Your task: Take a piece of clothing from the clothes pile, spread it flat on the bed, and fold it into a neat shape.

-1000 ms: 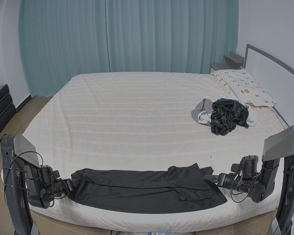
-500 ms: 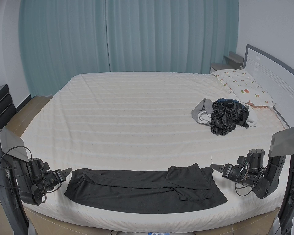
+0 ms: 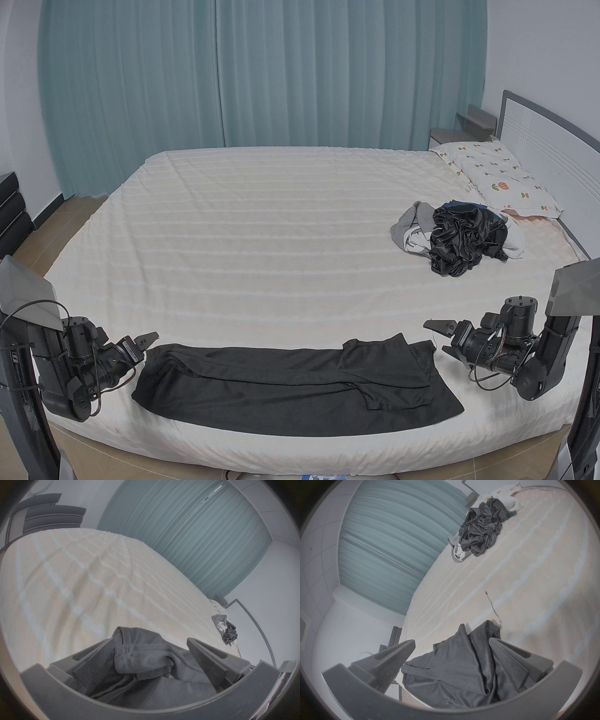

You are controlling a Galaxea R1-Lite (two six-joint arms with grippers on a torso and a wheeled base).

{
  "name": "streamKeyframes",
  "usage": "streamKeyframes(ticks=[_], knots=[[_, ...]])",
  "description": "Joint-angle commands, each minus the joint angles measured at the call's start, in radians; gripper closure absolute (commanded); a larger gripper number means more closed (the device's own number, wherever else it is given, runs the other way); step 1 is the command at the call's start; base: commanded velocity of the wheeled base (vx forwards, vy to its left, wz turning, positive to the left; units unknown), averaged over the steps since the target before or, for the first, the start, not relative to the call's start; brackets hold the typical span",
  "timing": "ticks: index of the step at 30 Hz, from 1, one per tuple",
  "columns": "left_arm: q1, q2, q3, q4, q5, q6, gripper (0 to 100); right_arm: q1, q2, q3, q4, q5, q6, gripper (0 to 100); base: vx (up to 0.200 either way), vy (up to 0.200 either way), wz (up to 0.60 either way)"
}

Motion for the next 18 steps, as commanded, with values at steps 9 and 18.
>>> streamKeyframes(ticks=[9, 18], knots=[[-0.042, 0.104, -0.018, -0.018, 0.043, -0.004, 100, 0.012, 0.055, 0.017, -0.053, -0.001, 0.006, 0, 0.0, 0.0, 0.0], [0.024, 0.085, -0.024, -0.018, 0.1, -0.012, 100, 0.012, 0.066, 0.065, -0.126, 0.001, 0.004, 0, 0.0, 0.0, 0.0]])
